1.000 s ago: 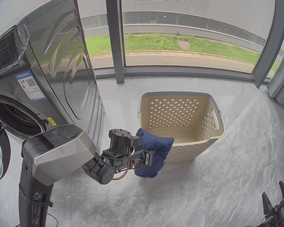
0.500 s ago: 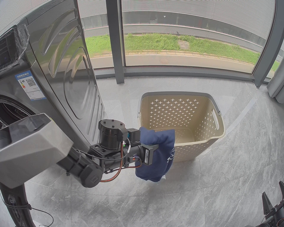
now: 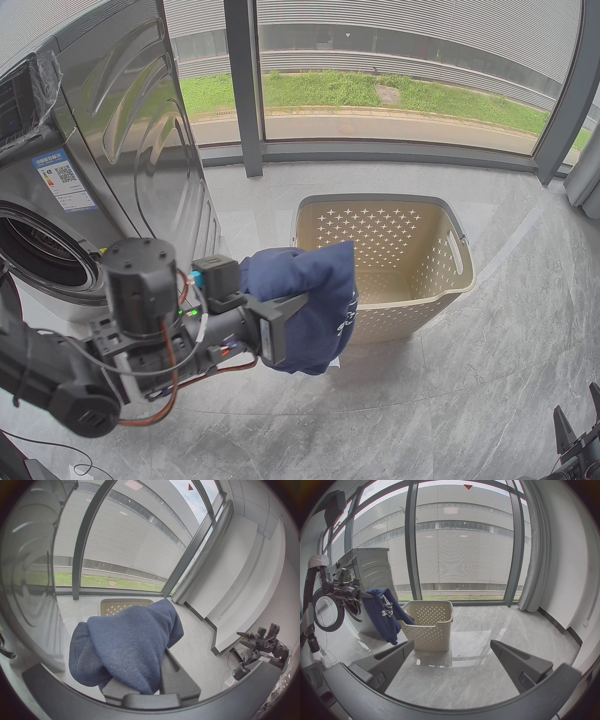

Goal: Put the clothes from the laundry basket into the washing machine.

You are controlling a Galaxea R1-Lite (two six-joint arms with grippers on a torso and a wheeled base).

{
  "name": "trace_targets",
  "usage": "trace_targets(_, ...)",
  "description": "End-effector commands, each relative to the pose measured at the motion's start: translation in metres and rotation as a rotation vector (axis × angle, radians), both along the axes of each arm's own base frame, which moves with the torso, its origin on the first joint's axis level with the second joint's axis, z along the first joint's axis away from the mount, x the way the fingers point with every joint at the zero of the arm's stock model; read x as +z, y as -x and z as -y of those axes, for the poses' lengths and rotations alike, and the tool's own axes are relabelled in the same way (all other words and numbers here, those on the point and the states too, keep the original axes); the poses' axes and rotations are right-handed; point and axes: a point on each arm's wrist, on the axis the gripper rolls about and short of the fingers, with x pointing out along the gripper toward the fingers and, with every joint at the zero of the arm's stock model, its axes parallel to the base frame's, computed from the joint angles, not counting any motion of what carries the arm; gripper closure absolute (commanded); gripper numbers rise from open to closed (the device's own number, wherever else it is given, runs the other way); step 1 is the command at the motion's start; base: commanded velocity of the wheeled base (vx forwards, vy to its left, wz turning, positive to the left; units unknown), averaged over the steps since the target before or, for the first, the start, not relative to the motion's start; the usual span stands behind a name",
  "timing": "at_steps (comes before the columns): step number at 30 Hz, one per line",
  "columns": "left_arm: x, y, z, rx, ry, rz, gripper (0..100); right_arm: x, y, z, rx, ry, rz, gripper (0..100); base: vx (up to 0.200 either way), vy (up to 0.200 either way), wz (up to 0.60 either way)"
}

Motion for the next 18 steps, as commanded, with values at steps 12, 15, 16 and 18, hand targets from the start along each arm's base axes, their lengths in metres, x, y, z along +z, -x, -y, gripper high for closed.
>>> trace_targets(12, 0.014, 0.116, -0.111, 0.180, 0.084, 0.149, 100, -0.005, 0.000, 0.000, 0.000, 0.000, -0.001, 0, 0.000, 0.000, 0.00)
trace_targets(15, 0.009, 0.129, -0.126, 0.201, 0.082, 0.166, 100, -0.005, 0.000, 0.000, 0.000, 0.000, -0.001, 0, 0.000, 0.000, 0.00)
trace_targets(16, 0.008, 0.133, -0.131, 0.211, 0.088, 0.175, 100, -0.005, 0.000, 0.000, 0.000, 0.000, -0.001, 0, 0.000, 0.000, 0.00)
trace_targets(18, 0.008, 0.140, -0.140, 0.238, 0.099, 0.193, 100, -0.005, 0.000, 0.000, 0.000, -0.001, -0.001, 0, 0.000, 0.000, 0.00)
